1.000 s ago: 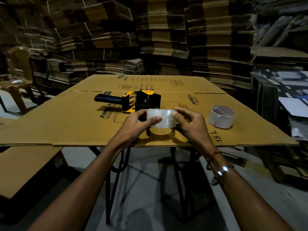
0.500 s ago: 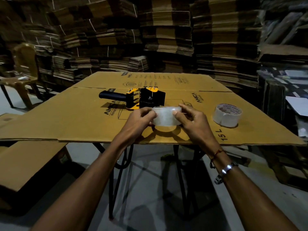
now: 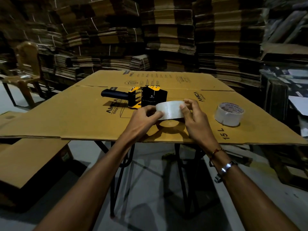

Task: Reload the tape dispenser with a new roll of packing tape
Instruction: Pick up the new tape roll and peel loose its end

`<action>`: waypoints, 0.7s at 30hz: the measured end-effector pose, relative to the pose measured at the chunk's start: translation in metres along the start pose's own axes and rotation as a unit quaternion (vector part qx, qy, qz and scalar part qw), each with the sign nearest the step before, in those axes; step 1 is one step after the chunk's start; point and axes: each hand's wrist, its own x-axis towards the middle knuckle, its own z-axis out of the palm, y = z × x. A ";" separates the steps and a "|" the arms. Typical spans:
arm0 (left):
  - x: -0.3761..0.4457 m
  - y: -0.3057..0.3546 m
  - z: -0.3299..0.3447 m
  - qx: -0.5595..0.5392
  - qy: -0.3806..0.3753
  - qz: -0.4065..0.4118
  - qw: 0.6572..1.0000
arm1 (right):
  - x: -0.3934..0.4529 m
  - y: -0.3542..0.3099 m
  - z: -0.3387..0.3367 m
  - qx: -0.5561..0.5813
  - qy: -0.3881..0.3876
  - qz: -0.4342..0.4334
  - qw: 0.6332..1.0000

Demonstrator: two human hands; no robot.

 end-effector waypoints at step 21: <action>-0.005 0.003 -0.003 -0.011 -0.028 0.019 0.999 | -0.004 0.001 0.000 -0.053 -0.026 -0.023 0.998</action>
